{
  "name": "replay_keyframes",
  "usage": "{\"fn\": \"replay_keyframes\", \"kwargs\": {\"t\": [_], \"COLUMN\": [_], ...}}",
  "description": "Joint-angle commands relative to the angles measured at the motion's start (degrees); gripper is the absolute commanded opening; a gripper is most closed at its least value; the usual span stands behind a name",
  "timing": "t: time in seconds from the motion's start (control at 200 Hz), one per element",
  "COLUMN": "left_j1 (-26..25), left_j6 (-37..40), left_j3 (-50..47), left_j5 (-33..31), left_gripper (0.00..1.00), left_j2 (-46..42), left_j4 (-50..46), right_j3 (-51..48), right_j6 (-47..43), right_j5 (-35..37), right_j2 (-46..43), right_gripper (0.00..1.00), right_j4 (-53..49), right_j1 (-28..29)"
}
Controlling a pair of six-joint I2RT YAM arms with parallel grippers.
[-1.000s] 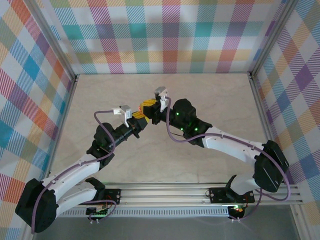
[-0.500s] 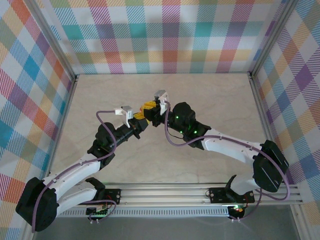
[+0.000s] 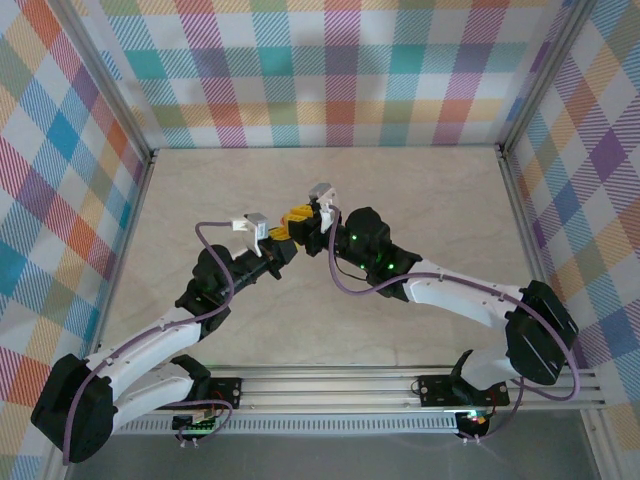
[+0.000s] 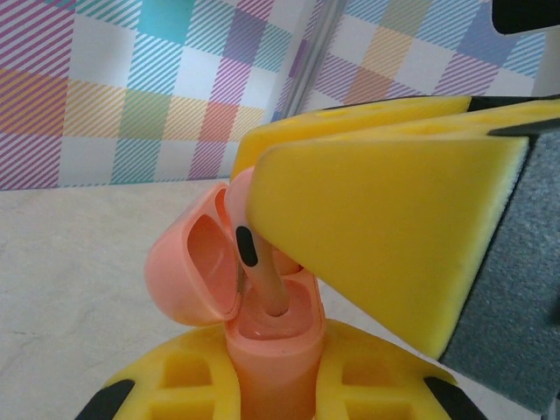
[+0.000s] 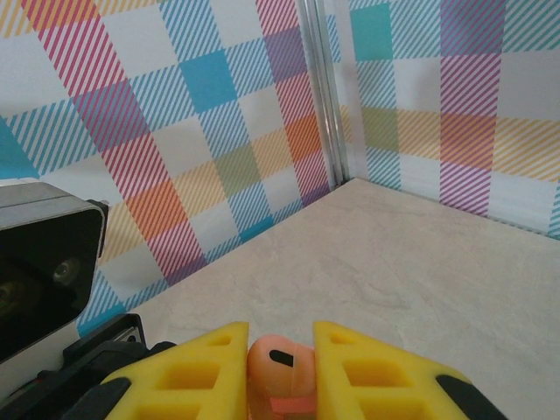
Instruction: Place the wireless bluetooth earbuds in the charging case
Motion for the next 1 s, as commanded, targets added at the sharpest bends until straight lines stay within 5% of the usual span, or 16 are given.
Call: {"fn": "replay_keyframes", "kwargs": {"t": [0.0, 0.49, 0.995], "left_j1": [-0.08, -0.08, -0.08], "left_j6": [1.79, 9.12, 9.91], "left_j3": [3.96, 0.3, -3.37], "left_j5": [-2.24, -6.79, -10.53], "left_gripper": [0.0, 0.0, 0.0], "left_j2": [-0.7, 0.16, -0.96], "left_j4": [6.78, -2.01, -5.38], "right_j3": [-1.33, 8.75, 3.08], "right_j6": [2.7, 14.68, 22.14], "right_j5": [0.07, 2.68, 2.53], "right_j2": [-0.66, -4.02, -12.74], "right_gripper": [0.22, 0.23, 0.23], "right_j4": [-7.24, -23.73, -35.89], "right_j1": [0.96, -2.53, -12.69]}}
